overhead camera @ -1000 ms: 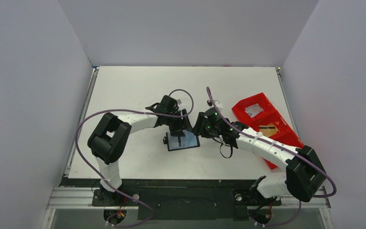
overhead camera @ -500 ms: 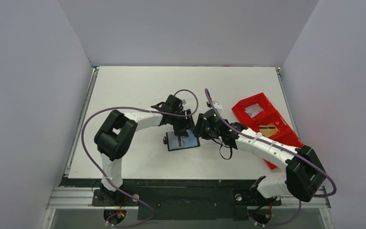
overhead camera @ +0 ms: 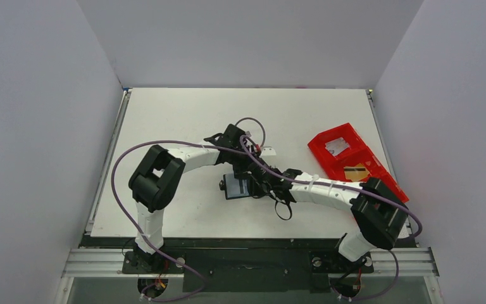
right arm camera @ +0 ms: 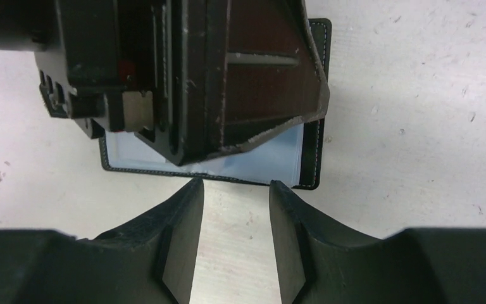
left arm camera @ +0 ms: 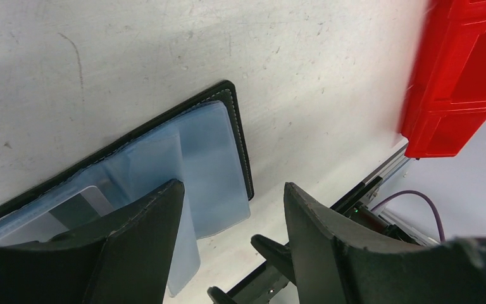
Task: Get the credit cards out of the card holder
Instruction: Remove the credit card from the card holder.
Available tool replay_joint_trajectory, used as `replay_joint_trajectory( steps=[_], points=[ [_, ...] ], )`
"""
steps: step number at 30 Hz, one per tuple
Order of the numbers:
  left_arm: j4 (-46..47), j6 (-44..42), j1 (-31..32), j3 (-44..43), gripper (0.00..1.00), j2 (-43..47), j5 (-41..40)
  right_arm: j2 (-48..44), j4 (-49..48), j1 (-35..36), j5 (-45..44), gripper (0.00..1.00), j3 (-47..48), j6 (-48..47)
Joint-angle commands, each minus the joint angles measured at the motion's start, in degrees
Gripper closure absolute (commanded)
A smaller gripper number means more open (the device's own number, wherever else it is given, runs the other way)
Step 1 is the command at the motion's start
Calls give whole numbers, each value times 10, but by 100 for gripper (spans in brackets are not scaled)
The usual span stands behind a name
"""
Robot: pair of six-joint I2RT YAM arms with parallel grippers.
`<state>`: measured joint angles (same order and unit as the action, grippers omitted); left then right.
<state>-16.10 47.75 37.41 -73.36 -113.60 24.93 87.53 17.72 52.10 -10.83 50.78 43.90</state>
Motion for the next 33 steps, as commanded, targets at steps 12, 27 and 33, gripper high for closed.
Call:
replay_joint_trajectory(
  steps=[12,27,33],
  points=[
    [-15,-14,1,-25,43,-3,16,41,-19,56,-161,52,46,-22],
    [-19,-9,-2,-36,43,8,61,51,-70,87,-197,60,-5,-19],
    [-27,-14,-4,-60,40,32,76,4,-68,86,-208,61,-32,-1]
  ],
)
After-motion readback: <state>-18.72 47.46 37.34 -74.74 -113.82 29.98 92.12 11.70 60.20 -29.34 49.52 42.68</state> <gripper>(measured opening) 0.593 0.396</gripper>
